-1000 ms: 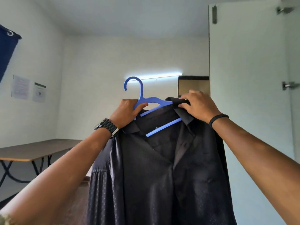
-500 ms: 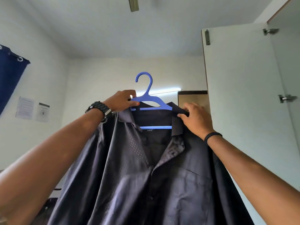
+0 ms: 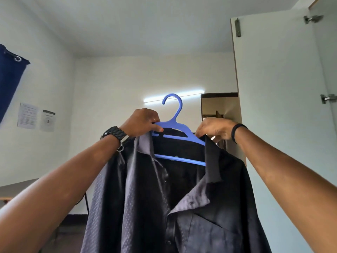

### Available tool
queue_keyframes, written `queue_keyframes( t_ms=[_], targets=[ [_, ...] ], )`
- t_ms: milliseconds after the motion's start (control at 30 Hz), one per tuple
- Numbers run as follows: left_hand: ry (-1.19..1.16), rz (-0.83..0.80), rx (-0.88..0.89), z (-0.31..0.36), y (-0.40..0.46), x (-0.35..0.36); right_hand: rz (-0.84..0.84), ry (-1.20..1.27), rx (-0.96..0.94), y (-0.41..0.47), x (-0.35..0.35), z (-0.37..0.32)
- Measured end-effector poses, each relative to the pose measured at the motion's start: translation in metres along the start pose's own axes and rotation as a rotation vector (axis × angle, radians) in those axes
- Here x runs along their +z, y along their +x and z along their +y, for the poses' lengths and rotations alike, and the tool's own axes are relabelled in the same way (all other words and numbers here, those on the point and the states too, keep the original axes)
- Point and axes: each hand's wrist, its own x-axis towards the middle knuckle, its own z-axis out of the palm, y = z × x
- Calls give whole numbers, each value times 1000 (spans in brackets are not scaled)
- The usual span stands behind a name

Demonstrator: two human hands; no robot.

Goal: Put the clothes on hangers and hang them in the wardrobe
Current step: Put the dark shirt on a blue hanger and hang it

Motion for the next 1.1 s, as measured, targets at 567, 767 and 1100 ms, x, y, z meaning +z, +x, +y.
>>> queue_keyframes(
  t_ms=[567, 767, 1100],
  targets=[
    [-122, 279, -232, -69, -32, -34, -111, 113, -209, 9, 28, -16],
    [66, 252, -265, -54, -34, -58, 375, -313, -353, 1, 42, -46],
    [330, 96, -395, 4, 9, -170, 604, -517, -336, -25, -30, -127]
  ],
)
